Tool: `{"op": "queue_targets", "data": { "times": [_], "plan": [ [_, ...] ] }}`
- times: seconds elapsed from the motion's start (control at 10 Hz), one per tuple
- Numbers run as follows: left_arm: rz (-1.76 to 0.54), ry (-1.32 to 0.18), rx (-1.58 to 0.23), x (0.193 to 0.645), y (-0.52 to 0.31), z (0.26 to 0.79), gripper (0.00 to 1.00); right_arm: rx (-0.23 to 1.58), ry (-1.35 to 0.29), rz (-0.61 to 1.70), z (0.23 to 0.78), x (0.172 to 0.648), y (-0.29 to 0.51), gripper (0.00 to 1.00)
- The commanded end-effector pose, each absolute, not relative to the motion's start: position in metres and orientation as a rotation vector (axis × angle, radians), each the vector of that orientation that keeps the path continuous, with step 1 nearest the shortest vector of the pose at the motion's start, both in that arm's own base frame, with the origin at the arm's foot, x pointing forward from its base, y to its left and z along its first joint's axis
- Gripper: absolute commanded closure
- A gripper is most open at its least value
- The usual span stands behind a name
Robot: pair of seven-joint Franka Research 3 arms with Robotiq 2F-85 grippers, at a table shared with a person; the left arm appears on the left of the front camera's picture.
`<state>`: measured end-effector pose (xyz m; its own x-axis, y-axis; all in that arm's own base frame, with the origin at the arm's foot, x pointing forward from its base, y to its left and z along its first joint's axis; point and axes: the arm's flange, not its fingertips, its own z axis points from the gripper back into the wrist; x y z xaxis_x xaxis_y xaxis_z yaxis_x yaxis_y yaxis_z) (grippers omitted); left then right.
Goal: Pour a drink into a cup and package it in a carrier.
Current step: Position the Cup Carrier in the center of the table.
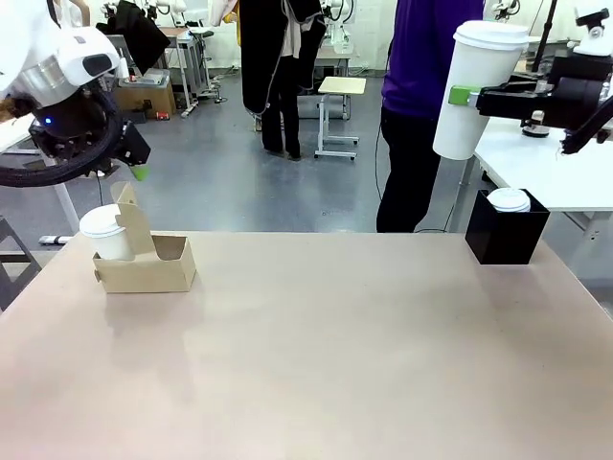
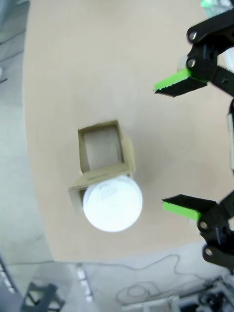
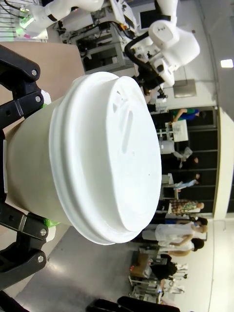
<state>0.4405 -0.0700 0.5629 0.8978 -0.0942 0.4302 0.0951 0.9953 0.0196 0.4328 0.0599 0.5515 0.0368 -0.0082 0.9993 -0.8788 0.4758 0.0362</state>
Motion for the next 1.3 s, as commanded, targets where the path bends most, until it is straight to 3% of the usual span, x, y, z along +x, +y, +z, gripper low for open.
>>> {"op": "queue_targets", "data": {
  "times": [0.0,0.5,0.6,0.9,1.2],
  "plan": [
    [-0.003,-0.425,0.012,0.463,-0.060,0.558,0.00,0.854,-1.393,0.824,0.553,0.434,0.060,0.20],
    [0.122,-0.328,-0.027,0.487,-0.038,0.543,0.00,0.854,-1.393,0.824,0.553,0.434,0.060,0.20],
    [0.035,-0.386,-0.017,0.485,-0.036,0.535,0.00,0.854,-1.393,0.824,0.553,0.434,0.060,0.20],
    [0.057,-0.366,-0.022,0.487,-0.037,0.534,0.00,0.854,-1.393,0.824,0.553,0.434,0.060,0.20],
    [0.157,-0.319,0.024,0.520,-0.054,0.533,0.00,0.854,-1.393,0.824,0.553,0.434,0.060,0.20]
  ]
}}
